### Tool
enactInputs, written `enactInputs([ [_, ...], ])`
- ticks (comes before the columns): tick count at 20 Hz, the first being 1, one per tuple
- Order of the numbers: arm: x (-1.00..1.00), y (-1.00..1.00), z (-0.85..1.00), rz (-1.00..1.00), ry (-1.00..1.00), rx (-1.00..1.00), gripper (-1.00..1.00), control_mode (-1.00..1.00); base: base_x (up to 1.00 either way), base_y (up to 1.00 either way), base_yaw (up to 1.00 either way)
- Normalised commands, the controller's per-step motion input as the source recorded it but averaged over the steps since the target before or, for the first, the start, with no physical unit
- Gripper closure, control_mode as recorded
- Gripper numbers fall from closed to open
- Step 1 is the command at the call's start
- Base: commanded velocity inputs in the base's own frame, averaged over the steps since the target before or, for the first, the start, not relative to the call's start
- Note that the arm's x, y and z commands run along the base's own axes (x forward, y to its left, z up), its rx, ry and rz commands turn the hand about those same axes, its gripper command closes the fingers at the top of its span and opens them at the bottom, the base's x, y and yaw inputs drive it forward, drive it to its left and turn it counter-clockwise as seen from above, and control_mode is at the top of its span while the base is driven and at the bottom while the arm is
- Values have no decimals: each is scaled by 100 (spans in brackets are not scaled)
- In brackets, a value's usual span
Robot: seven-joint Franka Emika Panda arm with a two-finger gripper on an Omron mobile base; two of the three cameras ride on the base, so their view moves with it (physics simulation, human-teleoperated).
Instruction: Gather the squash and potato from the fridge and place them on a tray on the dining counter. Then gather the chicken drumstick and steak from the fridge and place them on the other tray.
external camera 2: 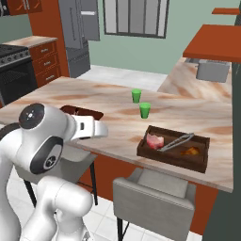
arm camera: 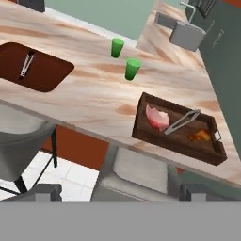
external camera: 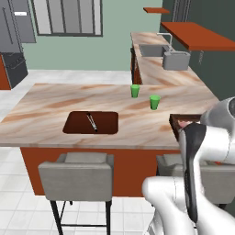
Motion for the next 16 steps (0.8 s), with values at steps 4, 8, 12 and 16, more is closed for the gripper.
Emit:
enactInputs([
  [4, -76, 71, 26, 37, 4, -8, -100, -100, 0, 0, 0],
  [8, -40, 67, -1, 24, 11, -15, -100, -100, 0, 0, 0],
  [12, -5, 54, -11, 9, 10, -22, -100, -100, 0, 0, 0],
  [16, 0, -7, -13, 0, 1, -3, -100, -100, 0, 0, 0],
])
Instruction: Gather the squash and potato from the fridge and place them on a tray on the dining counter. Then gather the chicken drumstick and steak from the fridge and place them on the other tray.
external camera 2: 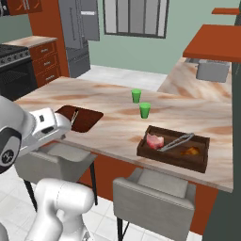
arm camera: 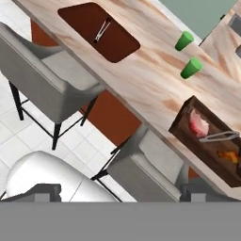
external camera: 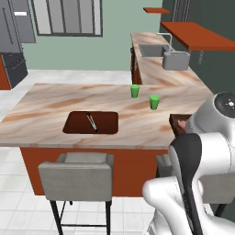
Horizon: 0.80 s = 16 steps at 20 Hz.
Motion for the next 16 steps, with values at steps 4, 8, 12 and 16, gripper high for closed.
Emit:
enactInputs([
  [4, 0, -27, -10, 0, 1, 0, -100, -100, 0, 0, 0],
  [8, 0, -22, -5, 0, 1, 0, -100, -100, 0, 0, 0],
  [12, 0, 0, 0, 0, 0, 0, -100, 100, -8, -27, 3],
  [16, 0, 0, 0, 0, 0, 0, -100, 100, -37, -16, 14],
])
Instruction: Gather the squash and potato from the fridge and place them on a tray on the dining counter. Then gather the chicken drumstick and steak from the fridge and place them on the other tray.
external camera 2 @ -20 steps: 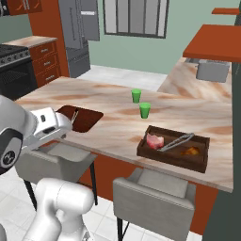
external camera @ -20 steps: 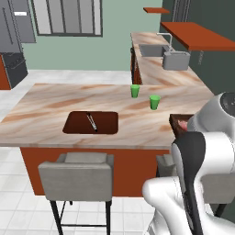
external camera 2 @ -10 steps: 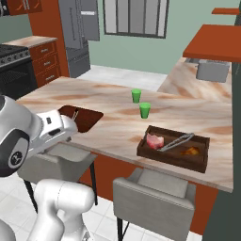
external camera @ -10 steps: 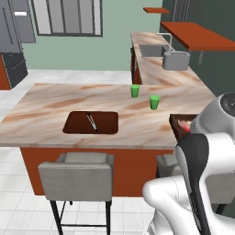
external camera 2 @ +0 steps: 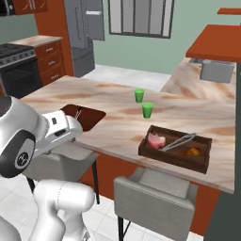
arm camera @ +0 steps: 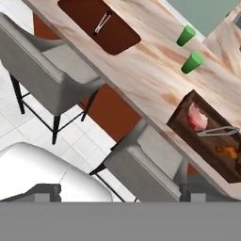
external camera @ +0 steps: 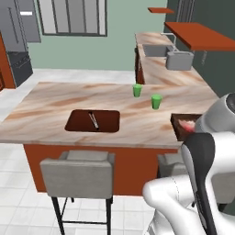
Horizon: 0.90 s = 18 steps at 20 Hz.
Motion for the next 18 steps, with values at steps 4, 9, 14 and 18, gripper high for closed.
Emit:
enactInputs([
  [4, 0, 0, 0, 0, 0, 0, -100, 100, -59, 0, 21],
  [9, 0, 0, 0, 0, 0, 0, -100, 100, -59, 1, 23],
  [14, 0, 0, 0, 0, 0, 0, -100, 100, -27, 22, 28],
  [18, 0, 0, 0, 0, 0, 0, -100, 100, -1, 50, 19],
])
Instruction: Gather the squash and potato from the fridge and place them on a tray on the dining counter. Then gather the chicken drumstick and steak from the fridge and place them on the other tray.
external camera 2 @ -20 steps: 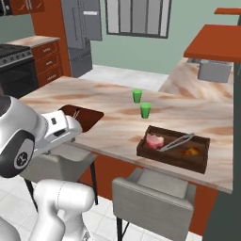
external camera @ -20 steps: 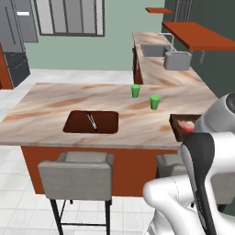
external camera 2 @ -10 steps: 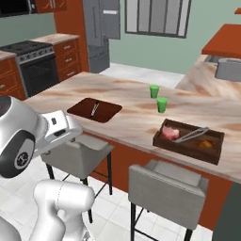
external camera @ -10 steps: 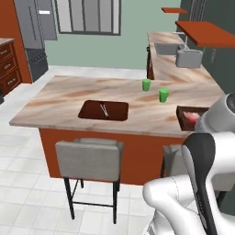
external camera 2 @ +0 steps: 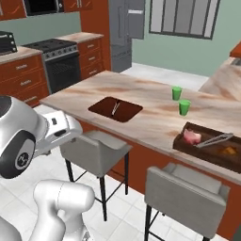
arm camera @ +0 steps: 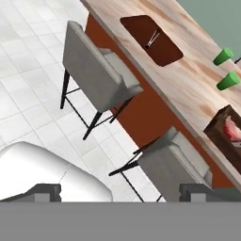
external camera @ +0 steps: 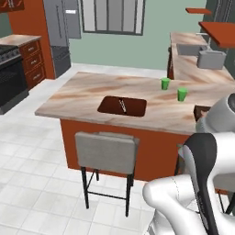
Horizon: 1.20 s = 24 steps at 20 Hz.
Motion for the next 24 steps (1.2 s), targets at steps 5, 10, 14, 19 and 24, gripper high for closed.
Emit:
enactInputs([
  [5, 0, 0, 0, 0, 0, 0, -100, 100, 0, 78, 6],
  [10, 0, 0, 0, 0, 0, 0, -100, 100, 0, 83, 0],
  [14, 0, 0, 0, 0, 0, 0, -100, 100, 2, 75, 0],
  [19, 0, 0, 0, 0, 0, 0, -100, 100, 16, 77, -6],
  [24, 0, 0, 0, 0, 0, 0, -100, 100, 25, 70, -9],
])
